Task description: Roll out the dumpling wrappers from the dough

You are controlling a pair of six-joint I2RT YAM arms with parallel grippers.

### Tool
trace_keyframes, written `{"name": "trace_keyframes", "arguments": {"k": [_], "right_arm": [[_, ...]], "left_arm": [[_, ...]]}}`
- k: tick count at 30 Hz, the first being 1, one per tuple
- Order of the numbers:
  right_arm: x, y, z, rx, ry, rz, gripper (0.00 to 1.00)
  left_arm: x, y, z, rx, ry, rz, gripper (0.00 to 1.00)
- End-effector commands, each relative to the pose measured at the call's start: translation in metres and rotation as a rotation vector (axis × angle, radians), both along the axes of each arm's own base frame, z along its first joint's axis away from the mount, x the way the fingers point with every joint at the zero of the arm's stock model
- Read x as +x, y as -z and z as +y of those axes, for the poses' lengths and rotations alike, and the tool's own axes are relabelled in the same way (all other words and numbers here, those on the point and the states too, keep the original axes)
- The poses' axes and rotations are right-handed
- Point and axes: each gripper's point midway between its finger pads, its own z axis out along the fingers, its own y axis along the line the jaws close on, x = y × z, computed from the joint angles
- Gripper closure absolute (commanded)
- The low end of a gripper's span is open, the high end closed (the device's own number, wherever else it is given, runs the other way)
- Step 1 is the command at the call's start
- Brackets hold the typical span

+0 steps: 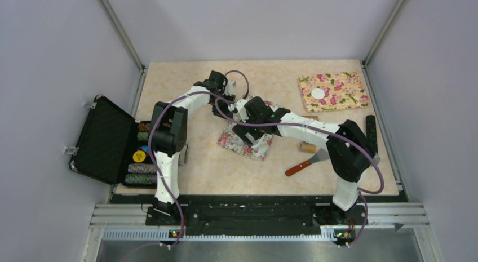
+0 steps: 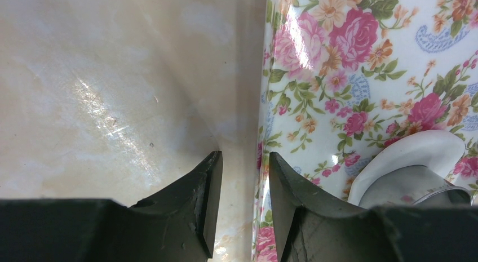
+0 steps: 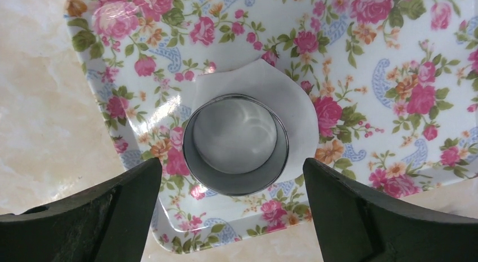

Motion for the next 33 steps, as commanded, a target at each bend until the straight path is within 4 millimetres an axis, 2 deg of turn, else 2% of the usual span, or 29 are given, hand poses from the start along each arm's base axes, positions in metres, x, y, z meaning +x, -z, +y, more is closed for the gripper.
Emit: {"name": "trace_keyframes", "arguments": {"k": [1, 8, 18, 25, 28, 31, 33], "right_arm": [[0.011, 0.0, 0.013, 0.024, 0.07, -0.008, 0.07], [0.013, 0.014, 0.01, -0.013, 0.091, -0.002, 0.12], [0.019, 0.008, 0.025, 0.022, 0.085, 0.003, 0.16], [0.015, 0.016, 0.023, 0.004, 0.075, 0.03, 0.28], [0.013, 0.017, 0.021, -0.004, 0.063, 0.032, 0.41], [0.01, 0.02, 0.018, -0.016, 0.049, 0.035, 0.49], [0.008, 0.021, 0.016, -0.026, 0.033, 0.034, 0.5]], "left_arm": [[-0.011, 0.024, 0.008, 0.044, -0.006, 0.046, 0.58], [-0.011, 0.024, 0.008, 0.045, -0.005, 0.042, 0.58], [-0.011, 0.025, 0.008, 0.044, -0.005, 0.044, 0.58], [-0.011, 0.024, 0.008, 0.045, -0.004, 0.042, 0.58], [-0.011, 0.023, 0.008, 0.044, -0.004, 0.042, 0.58], [-0.011, 0.023, 0.008, 0.044, -0.004, 0.041, 0.58], [-0.011, 0.022, 0.008, 0.043, -0.003, 0.04, 0.58]]}}
